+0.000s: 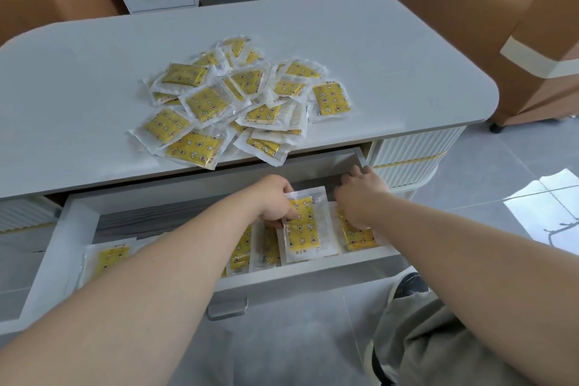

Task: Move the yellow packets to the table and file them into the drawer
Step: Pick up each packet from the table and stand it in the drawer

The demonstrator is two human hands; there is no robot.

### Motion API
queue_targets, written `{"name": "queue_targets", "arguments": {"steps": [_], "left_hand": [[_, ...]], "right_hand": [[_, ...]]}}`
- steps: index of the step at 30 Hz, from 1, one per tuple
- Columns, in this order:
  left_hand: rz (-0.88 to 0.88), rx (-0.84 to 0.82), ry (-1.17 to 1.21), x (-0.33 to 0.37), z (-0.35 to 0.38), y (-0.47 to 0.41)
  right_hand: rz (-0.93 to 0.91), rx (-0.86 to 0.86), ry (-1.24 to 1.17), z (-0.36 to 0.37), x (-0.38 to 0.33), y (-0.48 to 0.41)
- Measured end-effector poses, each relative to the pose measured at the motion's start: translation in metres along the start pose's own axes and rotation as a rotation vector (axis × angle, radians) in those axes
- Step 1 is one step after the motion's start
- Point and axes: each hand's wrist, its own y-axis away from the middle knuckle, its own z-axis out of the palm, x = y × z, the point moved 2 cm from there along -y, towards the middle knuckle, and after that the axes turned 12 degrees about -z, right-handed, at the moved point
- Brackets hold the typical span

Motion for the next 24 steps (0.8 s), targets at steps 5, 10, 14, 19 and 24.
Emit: {"name": "queue_targets", "arguments": {"steps": [5, 10, 14, 19, 24], "left_hand": [[0.009, -0.051, 0.005, 0.008, 0.012, -0.008], [0.029, -0.037, -0.065, 0.013, 0.026, -0.016], [0.104, 0.068, -0.293, 0.014, 0.034, -0.022], [0.246, 0.293, -0.634, 0.009, 0.037, -0.023], [0.251, 0.406, -0.732, 0.008, 0.041, -0.019]], "right_hand": [[-0.005, -0.004, -0.061, -0.010, 0.012, 0.007], [0.041, 0.049, -0.094, -0.025, 0.017, 0.012], [0.058, 0.043, -0.130, -0.034, 0.015, 0.016], [0.045, 0.016, -0.167, -0.039, 0.010, 0.022], [0.020, -0.005, -0.219, -0.047, 0.006, 0.023]]}}
